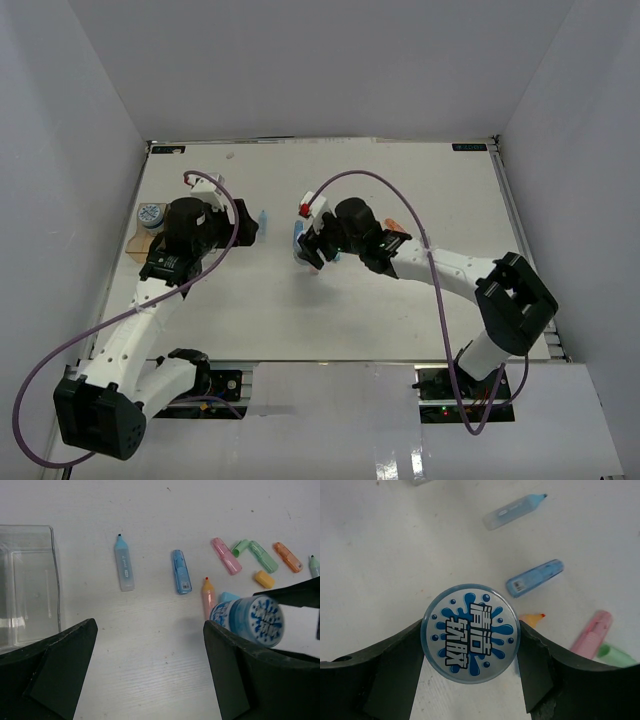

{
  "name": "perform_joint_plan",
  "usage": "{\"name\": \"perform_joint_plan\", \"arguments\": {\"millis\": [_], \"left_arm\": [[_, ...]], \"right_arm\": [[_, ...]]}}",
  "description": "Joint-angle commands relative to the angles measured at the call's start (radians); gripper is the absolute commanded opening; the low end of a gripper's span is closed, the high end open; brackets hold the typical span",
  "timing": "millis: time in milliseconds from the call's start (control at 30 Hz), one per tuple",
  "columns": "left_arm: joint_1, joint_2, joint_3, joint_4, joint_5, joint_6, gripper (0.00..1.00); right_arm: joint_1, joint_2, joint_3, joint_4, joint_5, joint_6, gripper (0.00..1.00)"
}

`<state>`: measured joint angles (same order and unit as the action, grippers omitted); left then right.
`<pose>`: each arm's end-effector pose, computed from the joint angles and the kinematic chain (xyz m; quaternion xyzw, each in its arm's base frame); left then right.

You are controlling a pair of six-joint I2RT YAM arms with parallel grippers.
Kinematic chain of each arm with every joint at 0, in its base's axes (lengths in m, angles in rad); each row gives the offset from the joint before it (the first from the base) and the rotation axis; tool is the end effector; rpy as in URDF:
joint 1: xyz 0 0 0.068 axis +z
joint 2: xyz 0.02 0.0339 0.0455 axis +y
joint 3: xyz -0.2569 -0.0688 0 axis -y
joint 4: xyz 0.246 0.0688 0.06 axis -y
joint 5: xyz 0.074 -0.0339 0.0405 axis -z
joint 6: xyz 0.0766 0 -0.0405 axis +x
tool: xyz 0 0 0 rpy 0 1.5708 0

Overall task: Sort the stationery into containers
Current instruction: Place the pen at the center of the board.

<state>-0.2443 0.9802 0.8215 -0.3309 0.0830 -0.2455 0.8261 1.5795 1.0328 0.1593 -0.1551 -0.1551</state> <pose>0.2527 -0.0695 0.2766 0.0208 0.8567 -0.1592 0.4902 0.2639 0.3037 0.2372 -0.4280 0.7095 0.2438 0.5039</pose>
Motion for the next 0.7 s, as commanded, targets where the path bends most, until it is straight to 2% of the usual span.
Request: {"name": "perform_joint_plan", "arguments": {"millis": [0, 167, 367, 467, 500, 533, 567, 667], "left_arm": [[-0.003, -0.038, 0.034, -0.089, 0.021, -0.017, 0.98], [-0.003, -0.055, 0.015, -0.131, 0.067, -0.020, 0.98], [-0.007, -0.028, -0.004, -0.157, 0.138, -0.040, 0.98], [-0.018, -0.021, -0.012, -0.157, 0.129, -0.041, 0.98], [-0.024, -0.017, -0.015, -0.158, 0.127, -0.043, 0.98], [-0.029, -0.014, -0.016, -0.158, 0.127, -0.052, 0.98], [-0.045, -0.011, -0.015, -0.158, 0.126, -0.057, 0.98], [-0.102, 0.000, -0.007, -0.163, 0.085, -0.080, 0.98]], "right_arm": [[0.059, 0.037, -0.017, 0.062, -0.006, -0.029, 0.45], [0.117, 0.119, -0.046, 0.133, -0.003, -0.037, 0.49], [0.146, 0.168, -0.102, 0.201, 0.015, -0.035, 0.65], [0.151, 0.169, -0.111, 0.207, 0.025, -0.038, 0.85], [0.150, 0.165, -0.115, 0.206, 0.026, -0.041, 0.95], [0.150, 0.142, -0.119, 0.194, 0.032, -0.041, 0.98], [0.150, 0.120, -0.123, 0.184, 0.038, -0.043, 0.92], [0.150, -0.010, -0.169, 0.155, 0.092, -0.034, 0.90]]}}
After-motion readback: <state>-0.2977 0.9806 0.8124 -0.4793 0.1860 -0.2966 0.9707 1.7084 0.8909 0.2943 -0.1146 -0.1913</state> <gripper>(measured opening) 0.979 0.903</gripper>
